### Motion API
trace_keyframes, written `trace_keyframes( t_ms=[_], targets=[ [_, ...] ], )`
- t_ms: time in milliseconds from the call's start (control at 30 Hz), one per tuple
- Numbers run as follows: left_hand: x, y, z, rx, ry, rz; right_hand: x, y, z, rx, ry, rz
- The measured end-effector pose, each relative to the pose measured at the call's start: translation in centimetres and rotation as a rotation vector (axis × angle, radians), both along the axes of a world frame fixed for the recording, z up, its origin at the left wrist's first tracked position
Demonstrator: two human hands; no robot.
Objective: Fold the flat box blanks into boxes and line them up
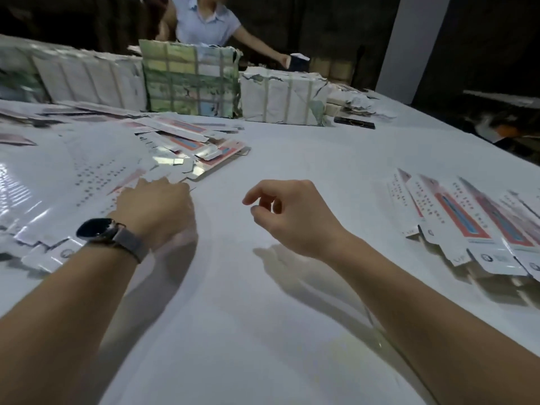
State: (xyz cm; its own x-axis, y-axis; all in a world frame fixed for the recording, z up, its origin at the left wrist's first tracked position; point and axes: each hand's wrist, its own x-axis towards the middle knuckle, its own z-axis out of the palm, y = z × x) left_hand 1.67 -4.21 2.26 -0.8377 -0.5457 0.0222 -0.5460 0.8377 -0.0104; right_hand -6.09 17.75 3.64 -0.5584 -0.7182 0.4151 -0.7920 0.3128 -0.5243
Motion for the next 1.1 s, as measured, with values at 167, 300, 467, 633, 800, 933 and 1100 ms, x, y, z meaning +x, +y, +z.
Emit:
trace_keyframes(
  t_ms=[167,300,467,633,800,933,1100],
  targets=[
    [0.4,-0.3,0.2,-0.052,0.113,-0.010,-0.1,-0.1,-0.8,-0.014,-0.026,0.000],
    [0.8,-0.6,0.8,0.027,0.077,0.105,-0.4,-0.2,-1.1,-0.026,-0.036,-0.013],
    [0.6,-1.0,1.2,0.200,0.133,0.054,-0.4,-0.3,-1.4,-0.012,-0.044,-0.019],
    [1.2,-1.2,1.6,0.084,0.116,0.177,-0.4,-0.3,-1.3,-0.019,-0.047,-0.023],
    [1.7,-1.0,2.4,0.216,0.188,0.190,-0.4,-0.4,-1.4,-0.032,-0.057,-0.027],
    [1.7,0.2,3.4,0.116,0.377,0.098,-0.6,-0.4,-1.3,-0.074,-0.060,-0.043],
    [2.7,2.9,5.9,0.467,0.639,-0.101,-0.7,-0.4,-0.9,-0.199,-0.084,-0.064]
  ],
)
